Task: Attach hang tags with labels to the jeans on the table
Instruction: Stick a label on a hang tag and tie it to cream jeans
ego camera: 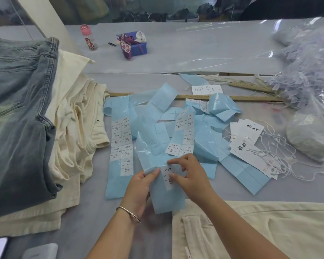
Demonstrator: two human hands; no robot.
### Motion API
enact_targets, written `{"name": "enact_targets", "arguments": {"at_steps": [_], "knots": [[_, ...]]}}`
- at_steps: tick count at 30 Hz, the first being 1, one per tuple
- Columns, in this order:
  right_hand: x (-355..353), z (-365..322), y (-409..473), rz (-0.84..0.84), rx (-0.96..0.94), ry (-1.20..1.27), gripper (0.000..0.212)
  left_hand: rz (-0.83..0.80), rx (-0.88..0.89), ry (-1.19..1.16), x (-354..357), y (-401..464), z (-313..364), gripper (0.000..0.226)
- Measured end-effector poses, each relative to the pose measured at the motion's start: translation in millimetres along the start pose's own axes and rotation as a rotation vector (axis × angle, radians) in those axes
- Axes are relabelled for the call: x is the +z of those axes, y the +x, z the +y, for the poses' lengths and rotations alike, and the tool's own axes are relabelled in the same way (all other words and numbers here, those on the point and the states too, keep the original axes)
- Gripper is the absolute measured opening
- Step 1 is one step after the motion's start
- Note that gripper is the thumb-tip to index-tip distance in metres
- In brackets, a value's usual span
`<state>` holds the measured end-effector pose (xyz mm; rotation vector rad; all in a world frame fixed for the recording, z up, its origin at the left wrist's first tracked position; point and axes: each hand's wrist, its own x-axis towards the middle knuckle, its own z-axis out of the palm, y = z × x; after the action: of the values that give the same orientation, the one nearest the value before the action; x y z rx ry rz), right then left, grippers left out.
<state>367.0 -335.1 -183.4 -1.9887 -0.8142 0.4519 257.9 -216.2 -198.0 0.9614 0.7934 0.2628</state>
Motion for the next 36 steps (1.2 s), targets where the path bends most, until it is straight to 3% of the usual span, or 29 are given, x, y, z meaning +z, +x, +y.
{"name": "enact_targets", "arguments": {"at_steps": [8,15,19,27,36], "knots": [[-0.5,-2.3,14.6,0.065,-0.094,-0.188,0.007,-0.008,-0.055,-0.078,0.0,2.9,2.8,0.038],[-0.6,-6.2,10.9,0.228,-0.363,-0.311,0.009,0.064,-0.073,0.011,6.6,7.6,12.9,0.019],[-2.3,-6.3,9.7,0.247,-0.426,-0.304,0.009,0.116,-0.07,0.033,10.2,11.6,13.5,0.017],[8.3,-5.6,6.7,0.186,-0.297,-0.177,0.025,0.199,0.07,0.183,17.8,12.2,18.1,0.019],[9.0,-9.0,6.9,0.218,-0.325,-0.153,0.014,0.246,0.09,0.314,16.4,16.3,14.0,0.024]]}}
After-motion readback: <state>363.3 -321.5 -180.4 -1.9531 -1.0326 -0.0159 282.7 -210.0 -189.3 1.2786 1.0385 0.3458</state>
